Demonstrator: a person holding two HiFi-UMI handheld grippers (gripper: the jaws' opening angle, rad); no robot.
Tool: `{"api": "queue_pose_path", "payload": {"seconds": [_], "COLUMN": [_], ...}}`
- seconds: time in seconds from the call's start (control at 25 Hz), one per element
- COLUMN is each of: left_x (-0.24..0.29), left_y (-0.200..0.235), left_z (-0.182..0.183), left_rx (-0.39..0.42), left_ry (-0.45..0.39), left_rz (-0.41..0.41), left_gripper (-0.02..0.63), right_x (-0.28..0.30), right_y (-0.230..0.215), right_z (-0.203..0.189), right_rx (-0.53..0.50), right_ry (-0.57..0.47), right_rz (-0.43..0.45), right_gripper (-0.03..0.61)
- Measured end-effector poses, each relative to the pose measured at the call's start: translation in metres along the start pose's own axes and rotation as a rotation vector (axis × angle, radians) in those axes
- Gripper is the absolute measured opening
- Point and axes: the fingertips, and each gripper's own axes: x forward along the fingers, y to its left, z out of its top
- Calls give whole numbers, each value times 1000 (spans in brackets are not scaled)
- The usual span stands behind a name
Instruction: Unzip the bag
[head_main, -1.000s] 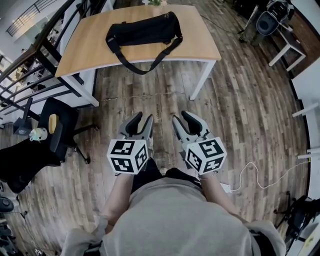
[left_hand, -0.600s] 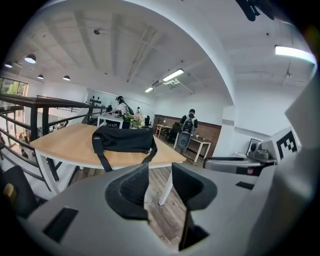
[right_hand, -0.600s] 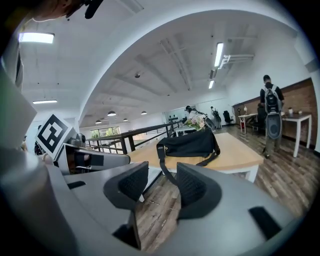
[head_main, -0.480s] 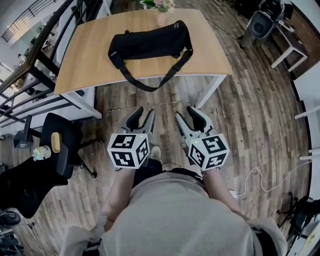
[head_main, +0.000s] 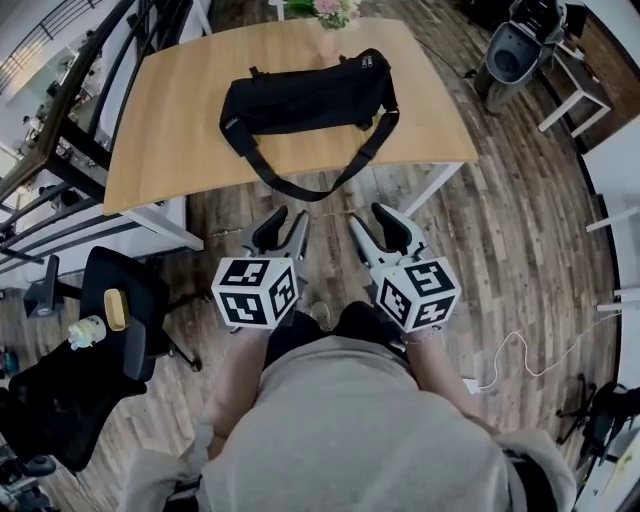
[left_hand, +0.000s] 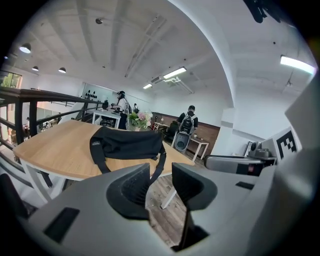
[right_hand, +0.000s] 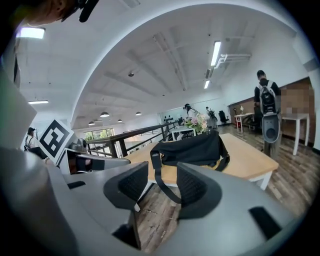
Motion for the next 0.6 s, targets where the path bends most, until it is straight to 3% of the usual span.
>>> {"api": "queue_pose_path", "payload": {"seconds": [0.6], "left_x": [47], "left_y": [30], "left_z": [12], "left_rx": [-52], "left_ry": [-5], "left_rz": [-12], "left_gripper": [140], "right_x": [58], "right_y": [-29], "right_z": [9], "right_rx": [9], "right_ry": [42], "right_rz": [13], "right_gripper": [173]}}
